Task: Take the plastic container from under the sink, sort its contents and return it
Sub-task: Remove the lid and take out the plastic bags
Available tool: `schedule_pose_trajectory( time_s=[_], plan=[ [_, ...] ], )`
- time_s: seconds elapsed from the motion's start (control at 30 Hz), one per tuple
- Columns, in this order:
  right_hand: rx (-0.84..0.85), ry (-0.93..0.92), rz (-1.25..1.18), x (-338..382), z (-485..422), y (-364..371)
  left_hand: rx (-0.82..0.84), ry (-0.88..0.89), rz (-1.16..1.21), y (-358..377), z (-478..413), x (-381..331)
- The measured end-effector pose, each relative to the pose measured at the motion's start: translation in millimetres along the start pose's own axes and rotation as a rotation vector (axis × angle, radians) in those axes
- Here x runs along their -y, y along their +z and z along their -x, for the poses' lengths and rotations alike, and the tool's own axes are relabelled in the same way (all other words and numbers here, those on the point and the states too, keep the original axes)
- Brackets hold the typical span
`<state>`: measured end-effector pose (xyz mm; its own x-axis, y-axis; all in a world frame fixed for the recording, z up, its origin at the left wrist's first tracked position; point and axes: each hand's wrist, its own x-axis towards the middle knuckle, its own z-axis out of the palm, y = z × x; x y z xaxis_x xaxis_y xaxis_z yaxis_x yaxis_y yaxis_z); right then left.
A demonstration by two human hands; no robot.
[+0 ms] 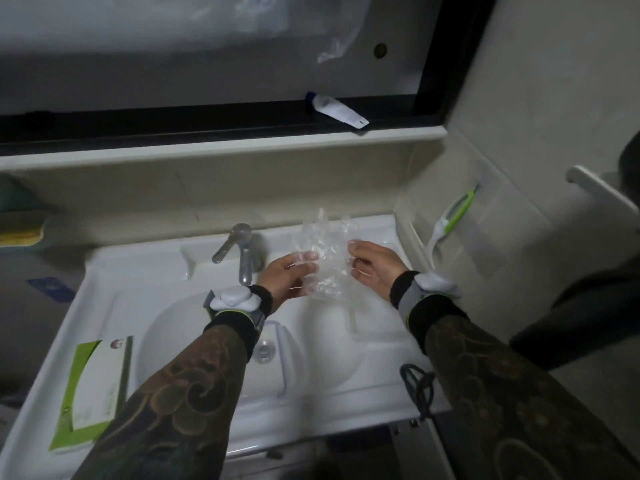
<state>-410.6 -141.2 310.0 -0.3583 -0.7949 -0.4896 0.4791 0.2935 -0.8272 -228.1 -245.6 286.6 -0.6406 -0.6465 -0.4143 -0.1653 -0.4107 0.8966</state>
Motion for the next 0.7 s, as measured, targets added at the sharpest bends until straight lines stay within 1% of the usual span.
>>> schedule_pose_trajectory(
  time_s=[0.07, 0.23, 0.27, 0.33, 0.4, 0.43, 0.57, 0.7],
  plan=[
    [-0.039, -0.008, -0.072, -2.2, -1.1, -17.4, 0.010, -0.029, -0.007, 9.5, -5.1, 7.4],
    [-0.129, -0.059, -0.239, -10.3, -4.7, -34.4, 0.059, -0.066, -0.016, 29.3, -18.1, 19.5],
    [-0.136, -0.037, -0.259, -12.9, -6.0, -37.4, 0.066, -0.068, -0.014, 34.4, -21.3, 20.5],
    [-0.099, 0.055, -0.263, -17.6, -5.8, -39.4, 0.070, -0.064, -0.006, 41.7, -26.9, 21.3],
    [-0.058, 0.118, -0.208, -25.2, -8.3, -44.0, 0.069, -0.071, -0.009, 50.4, -33.9, 21.9],
    [-0.084, 0.121, -0.156, -28.9, -10.8, -47.5, 0.077, -0.076, -0.009, 55.2, -38.9, 22.4],
    [-0.375, 0.075, 0.025, -38.0, -21.4, -62.3, 0.092, -0.137, 0.004, 65.8, -55.7, 28.2],
    [-0.531, 0.079, 0.122, -41.7, -38.9, -72.5, 0.120, -0.205, -0.063, 65.4, -71.2, 38.6]
  ],
)
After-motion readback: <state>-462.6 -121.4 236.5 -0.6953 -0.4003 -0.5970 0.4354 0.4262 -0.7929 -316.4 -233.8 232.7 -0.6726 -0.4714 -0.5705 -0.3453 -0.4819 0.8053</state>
